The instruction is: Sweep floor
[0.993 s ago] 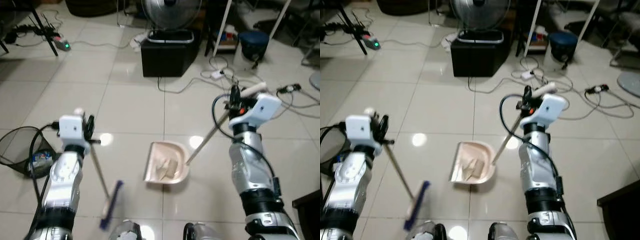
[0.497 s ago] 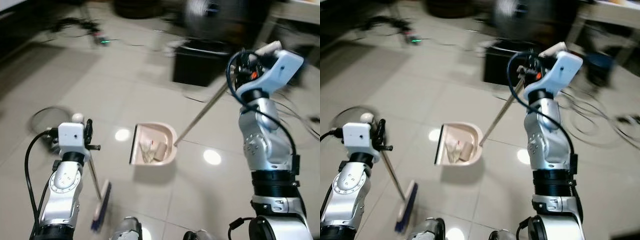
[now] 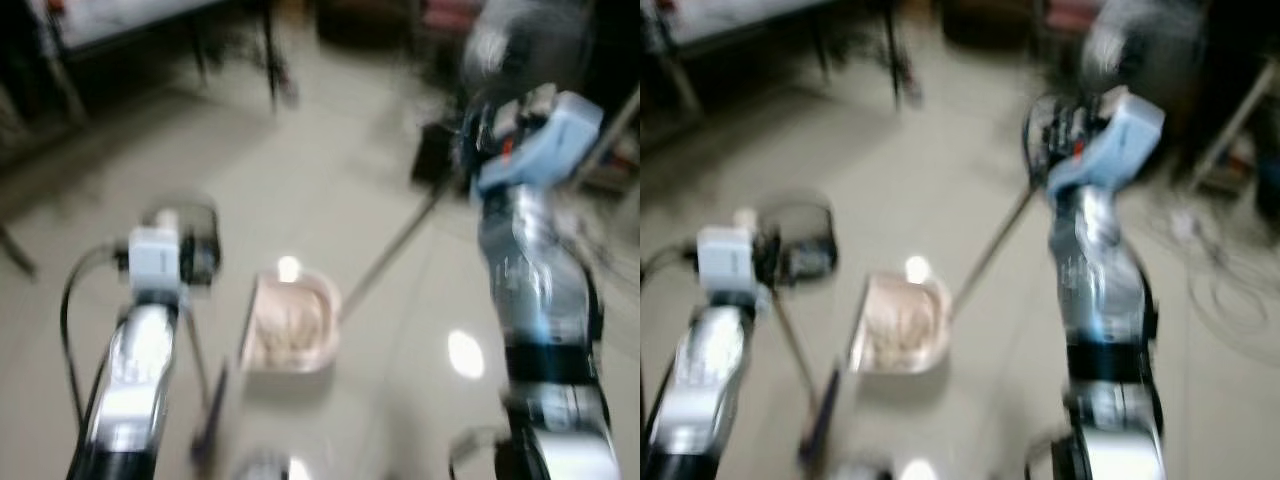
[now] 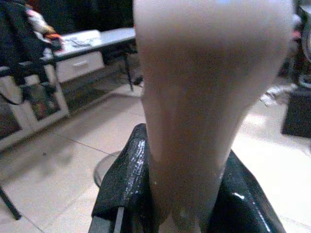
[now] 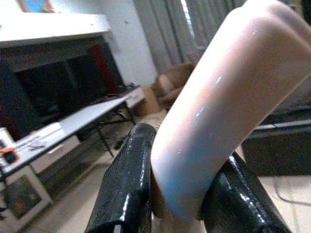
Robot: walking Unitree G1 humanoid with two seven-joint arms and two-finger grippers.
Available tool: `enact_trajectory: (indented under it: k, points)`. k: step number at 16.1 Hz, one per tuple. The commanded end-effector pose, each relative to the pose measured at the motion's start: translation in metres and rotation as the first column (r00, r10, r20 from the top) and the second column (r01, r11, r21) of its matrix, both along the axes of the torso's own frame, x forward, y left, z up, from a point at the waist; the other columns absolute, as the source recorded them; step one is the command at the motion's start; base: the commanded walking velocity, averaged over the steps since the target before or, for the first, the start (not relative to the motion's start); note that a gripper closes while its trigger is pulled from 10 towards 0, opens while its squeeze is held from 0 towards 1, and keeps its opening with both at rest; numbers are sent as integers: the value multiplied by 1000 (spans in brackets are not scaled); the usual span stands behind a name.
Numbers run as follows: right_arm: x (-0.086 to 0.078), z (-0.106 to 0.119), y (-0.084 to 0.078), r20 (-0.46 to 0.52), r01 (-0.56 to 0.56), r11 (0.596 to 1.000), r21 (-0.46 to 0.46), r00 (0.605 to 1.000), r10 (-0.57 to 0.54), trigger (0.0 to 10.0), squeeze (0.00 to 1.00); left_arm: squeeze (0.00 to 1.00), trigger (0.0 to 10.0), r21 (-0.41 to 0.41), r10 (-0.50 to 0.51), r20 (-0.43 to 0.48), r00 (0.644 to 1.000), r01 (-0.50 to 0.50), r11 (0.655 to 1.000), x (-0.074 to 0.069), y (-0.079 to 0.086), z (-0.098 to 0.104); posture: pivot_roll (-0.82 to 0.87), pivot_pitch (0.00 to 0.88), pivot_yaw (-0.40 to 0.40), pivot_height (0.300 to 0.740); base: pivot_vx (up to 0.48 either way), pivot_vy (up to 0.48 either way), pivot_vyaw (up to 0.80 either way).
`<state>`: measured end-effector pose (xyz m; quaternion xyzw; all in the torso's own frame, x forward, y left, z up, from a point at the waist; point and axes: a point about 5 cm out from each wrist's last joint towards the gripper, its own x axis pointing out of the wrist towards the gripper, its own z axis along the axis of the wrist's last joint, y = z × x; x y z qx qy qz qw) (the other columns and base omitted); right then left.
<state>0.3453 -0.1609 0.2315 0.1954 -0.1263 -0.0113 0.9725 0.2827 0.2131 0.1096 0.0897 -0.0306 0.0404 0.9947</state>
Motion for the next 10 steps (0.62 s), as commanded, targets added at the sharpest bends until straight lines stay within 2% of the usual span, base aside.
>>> enact_trajectory:
  k: [1,8,10]
  points:
    - [-3,20,-4,77,13,1000,16,997,-14,10000,0,0,10000,12,-13,46,999,12,1000,5,-6,11,-23,0,0,740,334,0,800]
    - [1,33,-3,103,6,999,36,995,-10,10000,0,0,10000,9,5,32,999,-5,1000,4,-3,9,-19,0,-3,740,361,0,800]
    - [3,37,-2,120,1,999,35,993,-5,10000,0,0,10000,9,4,25,1000,-4,1000,4,-4,7,-20,0,-2,740,377,0,244]
